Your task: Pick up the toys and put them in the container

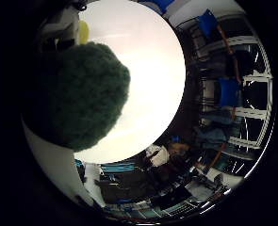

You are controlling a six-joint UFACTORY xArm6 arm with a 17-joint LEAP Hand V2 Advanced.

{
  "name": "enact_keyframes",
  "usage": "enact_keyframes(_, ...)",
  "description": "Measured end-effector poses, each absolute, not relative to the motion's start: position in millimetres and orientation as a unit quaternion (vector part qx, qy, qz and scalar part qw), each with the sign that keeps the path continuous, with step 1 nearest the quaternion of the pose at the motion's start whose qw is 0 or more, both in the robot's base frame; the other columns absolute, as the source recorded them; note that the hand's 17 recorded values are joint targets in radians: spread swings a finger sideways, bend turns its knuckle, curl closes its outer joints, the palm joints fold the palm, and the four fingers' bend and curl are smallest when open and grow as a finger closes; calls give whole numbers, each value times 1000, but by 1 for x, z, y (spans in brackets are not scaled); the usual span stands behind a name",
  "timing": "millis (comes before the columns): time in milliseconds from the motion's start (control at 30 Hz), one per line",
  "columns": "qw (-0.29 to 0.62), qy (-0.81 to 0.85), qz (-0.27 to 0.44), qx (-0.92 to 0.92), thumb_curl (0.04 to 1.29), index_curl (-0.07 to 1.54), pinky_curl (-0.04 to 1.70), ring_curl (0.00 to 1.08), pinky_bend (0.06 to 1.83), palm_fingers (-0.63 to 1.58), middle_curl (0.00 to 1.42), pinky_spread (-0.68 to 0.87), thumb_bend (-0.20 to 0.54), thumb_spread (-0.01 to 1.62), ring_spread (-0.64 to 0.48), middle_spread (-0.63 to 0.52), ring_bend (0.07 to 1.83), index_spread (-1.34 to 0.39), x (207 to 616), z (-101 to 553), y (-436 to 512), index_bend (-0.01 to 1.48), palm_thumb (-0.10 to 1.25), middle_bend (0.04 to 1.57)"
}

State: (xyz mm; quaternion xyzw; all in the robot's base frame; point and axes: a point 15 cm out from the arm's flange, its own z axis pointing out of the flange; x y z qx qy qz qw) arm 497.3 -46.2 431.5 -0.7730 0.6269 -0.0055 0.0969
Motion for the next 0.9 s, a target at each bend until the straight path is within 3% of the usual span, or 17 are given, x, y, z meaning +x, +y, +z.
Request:
enact_keyframes(167, 155, 602, -20, -783, 429, 884, 1040, 848, 1267, 1042, 999, -200, -11, 1209, -262, -217, 1339, -247, 497, 469, 4, 1100, 1002, 1243)
enact_keyframes(433, 224, 582, -77, -778, 470, 875, 1120, 876, 1212, 1065, 995, -186, -11, 1189, -267, -212, 1313, -240, 533, 502, 80, 1101, 1012, 1237)
enact_keyframes(900, 265, 578, -75, -768, 502, 860, 1205, 910, 1162, 1078, 988, -188, -15, 1181, -273, -207, 1296, -233, 624, 406, 201, 1101, 1008, 1237)
